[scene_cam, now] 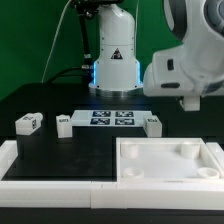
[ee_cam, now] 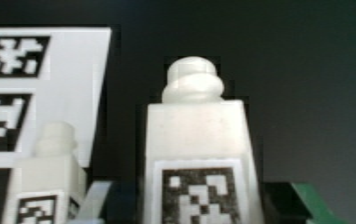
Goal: Assemble one leg
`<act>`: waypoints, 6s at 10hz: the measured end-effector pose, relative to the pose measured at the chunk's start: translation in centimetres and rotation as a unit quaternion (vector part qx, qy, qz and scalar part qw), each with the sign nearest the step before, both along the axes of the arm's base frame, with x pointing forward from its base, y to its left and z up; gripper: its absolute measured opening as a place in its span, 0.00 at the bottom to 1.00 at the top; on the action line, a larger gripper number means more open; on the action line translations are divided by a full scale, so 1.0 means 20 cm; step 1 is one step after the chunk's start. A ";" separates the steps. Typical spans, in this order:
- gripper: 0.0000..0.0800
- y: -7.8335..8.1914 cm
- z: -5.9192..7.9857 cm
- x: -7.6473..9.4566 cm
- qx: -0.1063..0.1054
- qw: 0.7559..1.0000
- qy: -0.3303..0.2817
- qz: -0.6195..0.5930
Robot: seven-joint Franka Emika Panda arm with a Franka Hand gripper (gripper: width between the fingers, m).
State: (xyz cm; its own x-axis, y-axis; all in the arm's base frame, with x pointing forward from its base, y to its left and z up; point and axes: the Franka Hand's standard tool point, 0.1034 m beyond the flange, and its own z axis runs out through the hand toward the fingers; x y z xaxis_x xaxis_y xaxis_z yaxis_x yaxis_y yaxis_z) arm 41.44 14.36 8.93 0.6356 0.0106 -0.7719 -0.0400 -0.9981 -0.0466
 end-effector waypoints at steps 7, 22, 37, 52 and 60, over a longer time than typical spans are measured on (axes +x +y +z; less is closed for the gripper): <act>0.36 -0.06 0.00 0.22 0.017 0.966 -0.258 0.000; 0.36 -0.05 0.15 0.80 0.058 0.793 -0.603 0.066; 0.36 -0.13 -0.07 1.04 0.053 0.762 -0.640 0.082; 0.81 -0.13 -0.10 1.06 0.047 0.731 -0.676 0.079; 0.81 -0.10 0.07 1.08 0.065 0.808 -0.581 0.081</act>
Offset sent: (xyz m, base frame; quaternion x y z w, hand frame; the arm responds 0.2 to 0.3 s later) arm 0.0000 0.0000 0.0000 0.0000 0.1790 0.0000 0.9838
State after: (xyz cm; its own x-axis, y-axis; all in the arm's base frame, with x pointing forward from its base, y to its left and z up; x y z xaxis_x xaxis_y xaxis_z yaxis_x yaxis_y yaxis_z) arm 63.13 12.45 10.30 0.9122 0.1997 0.3579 0.2372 -0.9694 -0.0638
